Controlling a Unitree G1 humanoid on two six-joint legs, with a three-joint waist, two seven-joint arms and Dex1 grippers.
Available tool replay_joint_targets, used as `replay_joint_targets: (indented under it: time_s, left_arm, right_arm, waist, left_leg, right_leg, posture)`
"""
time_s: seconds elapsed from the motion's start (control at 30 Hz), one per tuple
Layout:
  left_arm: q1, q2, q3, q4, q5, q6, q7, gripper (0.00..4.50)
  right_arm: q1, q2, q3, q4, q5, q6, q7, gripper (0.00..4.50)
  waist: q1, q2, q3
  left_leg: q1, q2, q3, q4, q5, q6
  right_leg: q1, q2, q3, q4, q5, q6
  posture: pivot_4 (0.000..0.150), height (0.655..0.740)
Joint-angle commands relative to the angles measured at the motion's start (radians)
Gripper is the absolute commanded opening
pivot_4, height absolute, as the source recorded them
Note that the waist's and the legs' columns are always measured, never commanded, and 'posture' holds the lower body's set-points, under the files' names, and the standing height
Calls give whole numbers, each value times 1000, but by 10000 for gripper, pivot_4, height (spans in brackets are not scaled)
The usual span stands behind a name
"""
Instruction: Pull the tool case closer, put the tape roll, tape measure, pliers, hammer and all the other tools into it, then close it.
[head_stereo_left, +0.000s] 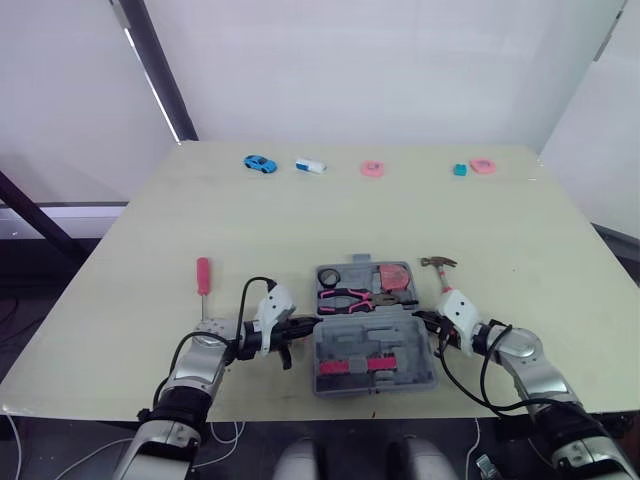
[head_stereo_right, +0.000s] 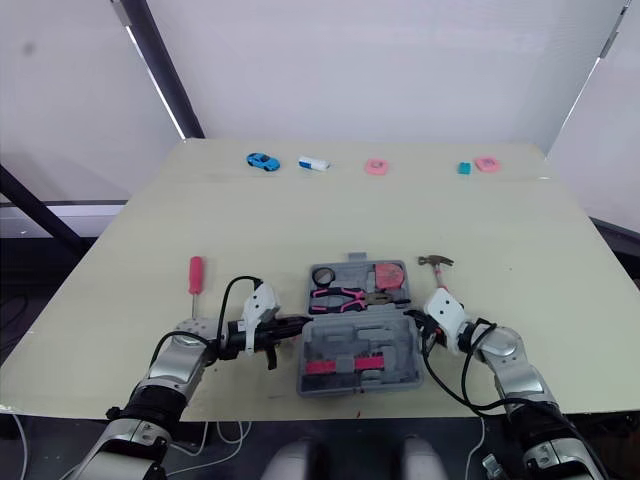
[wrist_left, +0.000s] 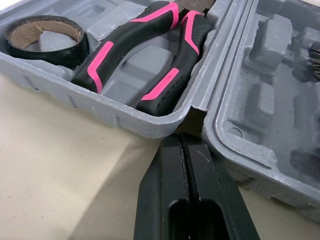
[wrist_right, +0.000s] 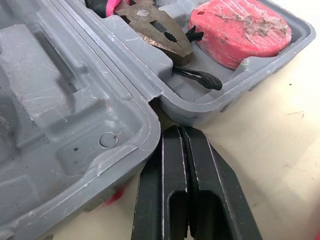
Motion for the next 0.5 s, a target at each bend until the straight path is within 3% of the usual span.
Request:
replay_joint_targets:
  time_s: [0.03, 0.5]
  left_arm:
    - [-3, -19, -30, -11, -4, -17, -18, 0]
    - [-8, -10, -29, -2, -2, -25, -24, 0]
  right_arm:
    - [-21, 25, 23, -34, 15, -32, 15, 317]
    - [2, 19, 32, -56, 17, 17, 31, 317]
  waist:
    - [0, 0, 0]
    - [0, 0, 0]
  left_leg:
    - [0, 0, 0, 0, 0, 0]
    - [0, 0, 0, 0, 0, 0]
  right_leg:
    - [0, 0, 0, 0, 0, 0]
    - [0, 0, 0, 0, 0, 0]
  posture:
    - [1500, 7400]
    - [1500, 7400]
